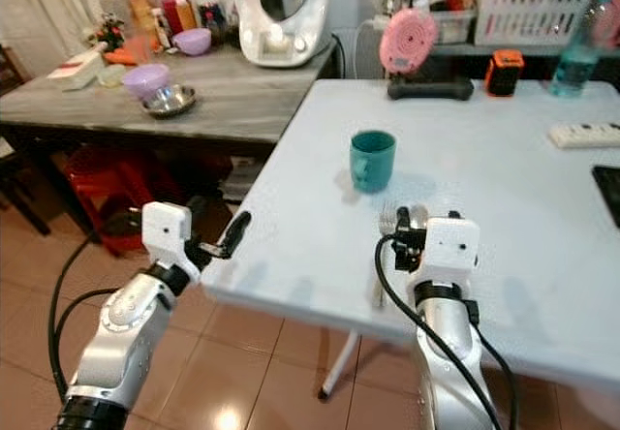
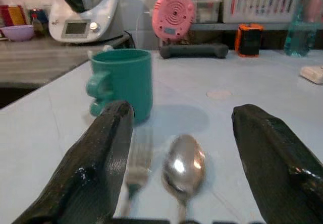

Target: Setting the table

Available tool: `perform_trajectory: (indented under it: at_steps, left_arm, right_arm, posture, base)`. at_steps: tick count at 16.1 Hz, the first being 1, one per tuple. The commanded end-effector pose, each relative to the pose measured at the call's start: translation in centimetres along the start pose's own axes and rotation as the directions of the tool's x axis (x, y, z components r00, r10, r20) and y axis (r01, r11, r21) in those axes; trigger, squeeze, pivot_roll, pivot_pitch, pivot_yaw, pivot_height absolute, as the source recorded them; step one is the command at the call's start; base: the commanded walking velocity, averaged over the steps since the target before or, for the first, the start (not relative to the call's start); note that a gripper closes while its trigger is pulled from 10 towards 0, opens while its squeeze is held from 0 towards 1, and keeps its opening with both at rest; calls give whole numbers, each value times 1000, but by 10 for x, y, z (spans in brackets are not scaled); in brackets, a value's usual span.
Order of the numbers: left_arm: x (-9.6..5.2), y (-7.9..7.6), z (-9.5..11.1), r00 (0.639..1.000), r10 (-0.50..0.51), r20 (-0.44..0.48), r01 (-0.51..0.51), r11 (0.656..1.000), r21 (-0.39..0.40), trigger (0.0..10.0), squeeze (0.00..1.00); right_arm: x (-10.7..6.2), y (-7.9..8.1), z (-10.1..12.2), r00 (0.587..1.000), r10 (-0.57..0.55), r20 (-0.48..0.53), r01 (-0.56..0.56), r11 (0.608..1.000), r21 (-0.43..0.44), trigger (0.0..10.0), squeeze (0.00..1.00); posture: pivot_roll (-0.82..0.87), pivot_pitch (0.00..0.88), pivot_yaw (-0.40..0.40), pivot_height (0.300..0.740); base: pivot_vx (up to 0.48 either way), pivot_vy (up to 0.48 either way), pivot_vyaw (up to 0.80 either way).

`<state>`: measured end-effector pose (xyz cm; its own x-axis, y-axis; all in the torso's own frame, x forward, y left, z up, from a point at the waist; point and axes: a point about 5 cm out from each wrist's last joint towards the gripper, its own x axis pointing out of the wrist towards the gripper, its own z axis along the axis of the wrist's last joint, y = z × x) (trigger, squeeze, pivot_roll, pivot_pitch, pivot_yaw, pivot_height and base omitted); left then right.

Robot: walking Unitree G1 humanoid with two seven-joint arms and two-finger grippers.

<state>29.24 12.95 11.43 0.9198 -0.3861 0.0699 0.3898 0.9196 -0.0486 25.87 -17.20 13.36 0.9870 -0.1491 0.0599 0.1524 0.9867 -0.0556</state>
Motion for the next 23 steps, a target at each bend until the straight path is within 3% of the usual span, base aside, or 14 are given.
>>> perform_trajectory:
  at_steps: [1, 8, 10, 18, 23]
  left_arm:
    - [-6, 10, -3, 1000, 12, -27, -12, 1000, 16, 10000, 0]
    - [-22, -4, -17, 967, -230, -110, 230, 973, -11, 10000, 0]
    - [-30, -10, -20, 920, -363, -147, 364, 931, -20, 10000, 0]
    - [-35, -12, -21, 887, -427, -175, 431, 902, -19, 10000, 0]
    - [-35, -14, -20, 881, -442, -167, 446, 895, -14, 10000, 0]
  right_arm:
    - [1, 11, 2, 999, 40, 3, -40, 999, 18, 10000, 0]
    - [-5, 6, -21, 993, -2, -120, 2, 1000, 5, 10000, 0]
    - [-8, 6, -24, 989, 3, -147, -2, 1000, 7, 10000, 0]
    - [-6, 16, -37, 964, 24, -265, -6, 998, 69, 10000, 0]
    - [-3, 17, -41, 949, 26, -314, -14, 999, 40, 10000, 0]
  posture:
    - [-89, 0, 89, 740]
    - [-83, 0, 79, 740]
    - [-83, 0, 79, 740]
    - [-87, 0, 80, 740]
    - [-91, 0, 81, 740]
  base:
    - [0, 0, 0]
    - [0, 0, 0]
    - [0, 0, 0]
    - [0, 0, 0]
    - [0, 0, 0]
